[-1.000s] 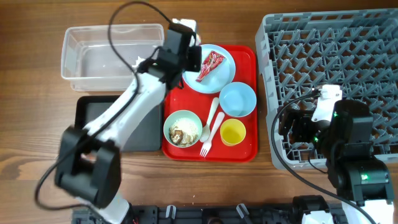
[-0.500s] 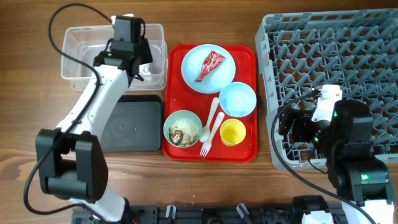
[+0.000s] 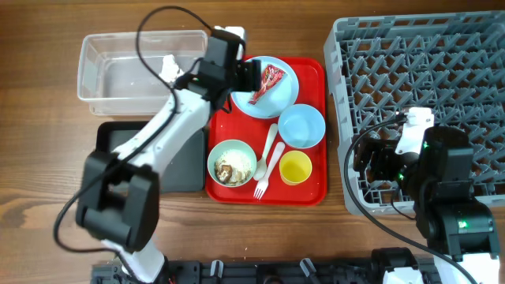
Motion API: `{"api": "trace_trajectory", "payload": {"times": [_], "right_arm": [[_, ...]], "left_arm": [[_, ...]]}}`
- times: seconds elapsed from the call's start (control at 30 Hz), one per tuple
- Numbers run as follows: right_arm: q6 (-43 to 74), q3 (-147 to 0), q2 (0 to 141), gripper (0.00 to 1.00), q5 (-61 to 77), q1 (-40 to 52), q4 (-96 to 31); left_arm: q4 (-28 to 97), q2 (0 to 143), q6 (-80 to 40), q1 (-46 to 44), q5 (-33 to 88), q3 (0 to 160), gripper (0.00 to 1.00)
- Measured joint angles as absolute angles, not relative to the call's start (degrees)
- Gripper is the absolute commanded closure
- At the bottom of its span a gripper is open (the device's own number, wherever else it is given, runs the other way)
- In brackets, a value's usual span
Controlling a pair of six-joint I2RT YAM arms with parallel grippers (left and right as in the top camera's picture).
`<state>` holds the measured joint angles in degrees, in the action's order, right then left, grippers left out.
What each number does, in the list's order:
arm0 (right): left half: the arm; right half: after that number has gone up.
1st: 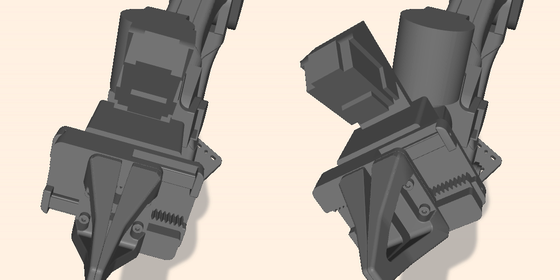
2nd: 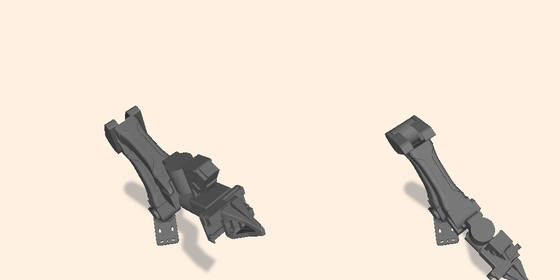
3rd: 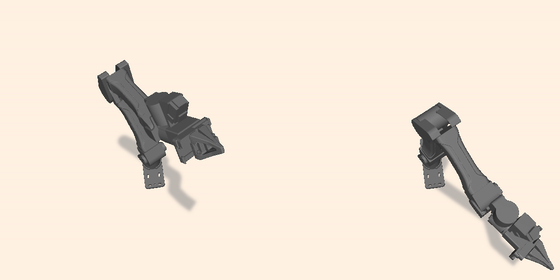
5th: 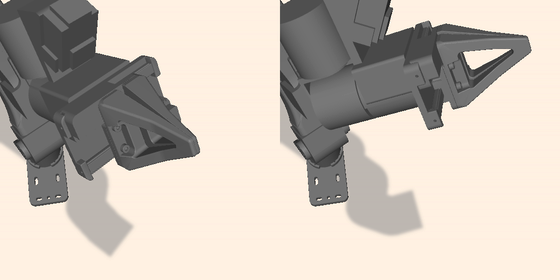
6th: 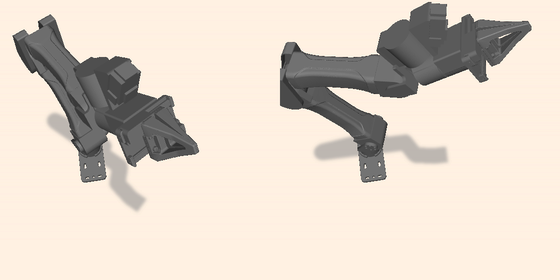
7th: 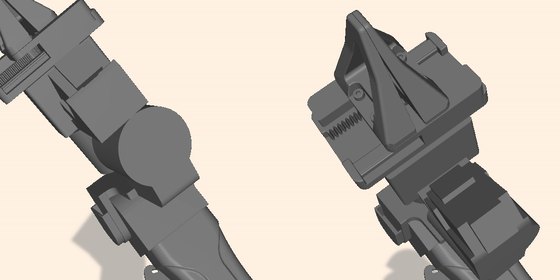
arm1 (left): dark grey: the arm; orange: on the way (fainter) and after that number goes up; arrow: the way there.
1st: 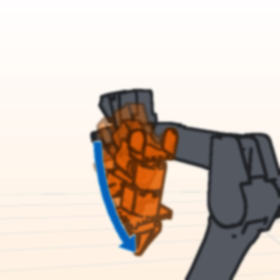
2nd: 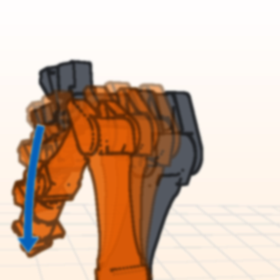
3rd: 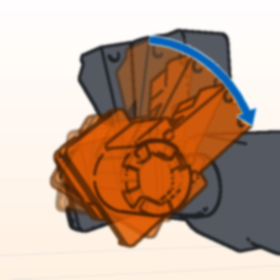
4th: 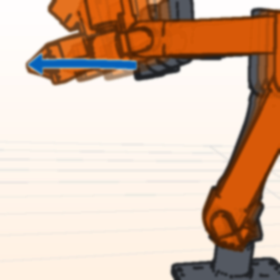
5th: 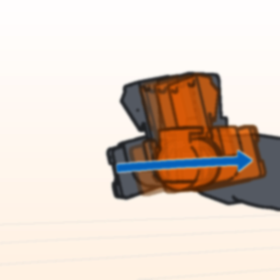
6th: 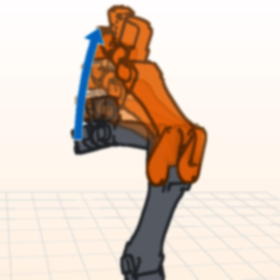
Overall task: Sort waste into correct bins and load items into the dishwasher rack
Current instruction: 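Drop the tissue into the clear bin with the left gripper, then grasp the red snack wrapper from the plate with the left gripper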
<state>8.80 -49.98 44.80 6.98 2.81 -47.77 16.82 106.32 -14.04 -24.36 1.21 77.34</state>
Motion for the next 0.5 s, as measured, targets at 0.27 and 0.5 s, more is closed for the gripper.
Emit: {"api": "trace_trajectory", "payload": {"times": [0.27,0.5], "right_arm": [[8.8,-50.0,44.8,0.00,7.0,2.8,-47.8],[8.8,-50.0,44.8,0.01,7.0,2.8,-47.8]], "left_arm": [[15.2,115.7,-14.0,-26.6,1.6,77.3,0.21],[15.0,118.2,-14.0,-27.3,1.6,77.3,0.32]]}}
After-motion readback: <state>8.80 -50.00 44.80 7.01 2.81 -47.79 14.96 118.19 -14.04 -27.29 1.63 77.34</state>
